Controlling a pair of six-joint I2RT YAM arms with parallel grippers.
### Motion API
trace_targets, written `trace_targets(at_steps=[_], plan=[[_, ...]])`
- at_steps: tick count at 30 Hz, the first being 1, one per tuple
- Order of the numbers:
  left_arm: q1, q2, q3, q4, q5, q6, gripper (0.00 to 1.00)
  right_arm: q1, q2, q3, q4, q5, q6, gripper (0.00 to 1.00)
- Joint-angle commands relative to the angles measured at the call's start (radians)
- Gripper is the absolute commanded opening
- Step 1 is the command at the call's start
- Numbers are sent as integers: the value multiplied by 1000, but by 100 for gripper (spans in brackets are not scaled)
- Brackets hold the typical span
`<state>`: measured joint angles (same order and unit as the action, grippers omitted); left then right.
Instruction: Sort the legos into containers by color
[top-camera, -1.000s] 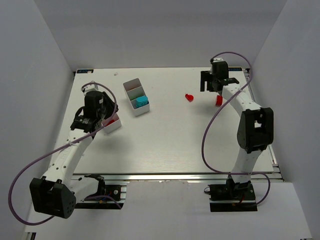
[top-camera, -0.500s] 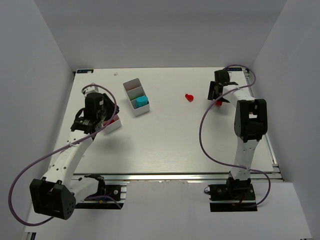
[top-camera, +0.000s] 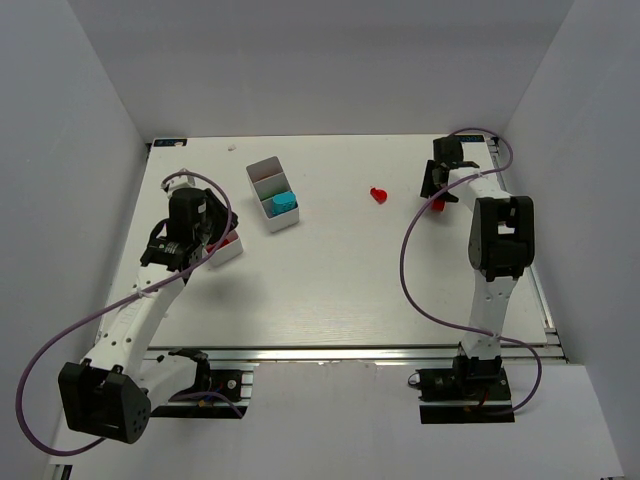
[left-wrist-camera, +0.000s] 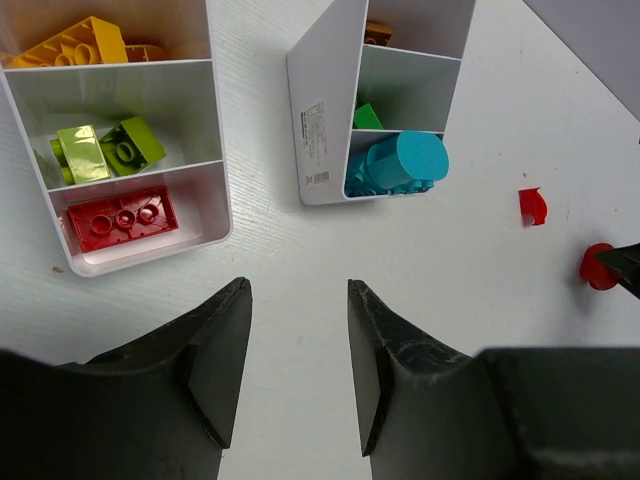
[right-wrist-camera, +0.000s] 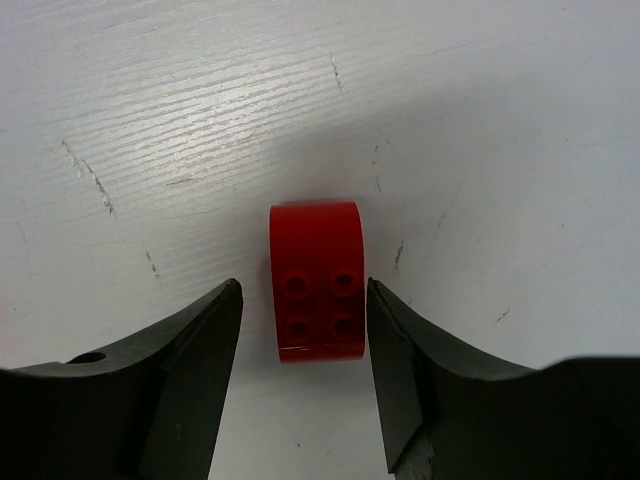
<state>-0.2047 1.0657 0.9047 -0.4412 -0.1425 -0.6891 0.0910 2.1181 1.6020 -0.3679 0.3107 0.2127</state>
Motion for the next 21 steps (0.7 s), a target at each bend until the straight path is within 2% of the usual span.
trace_targets(at_steps=[1, 3, 9, 16, 18, 21], plan=[[5, -21, 6, 1, -19, -4, 53, -10, 0, 27, 4, -39, 13, 58], [4, -18, 13, -2, -20, 0, 53, -11, 0, 26, 6, -44, 8, 56], [4, -19, 34, -10, -37, 10, 54, -11, -12, 21, 26, -61, -12, 37], [5, -49, 45, -13, -52, 17, 51, -13, -62, -19, 70, -143, -48, 0], [5, -64, 51, -11, -65, 25, 51, -10, -111, -48, 131, -197, -62, 0], [5, -113, 46, -4, -100, 30, 51, 4, -200, -118, 222, -359, -125, 0]])
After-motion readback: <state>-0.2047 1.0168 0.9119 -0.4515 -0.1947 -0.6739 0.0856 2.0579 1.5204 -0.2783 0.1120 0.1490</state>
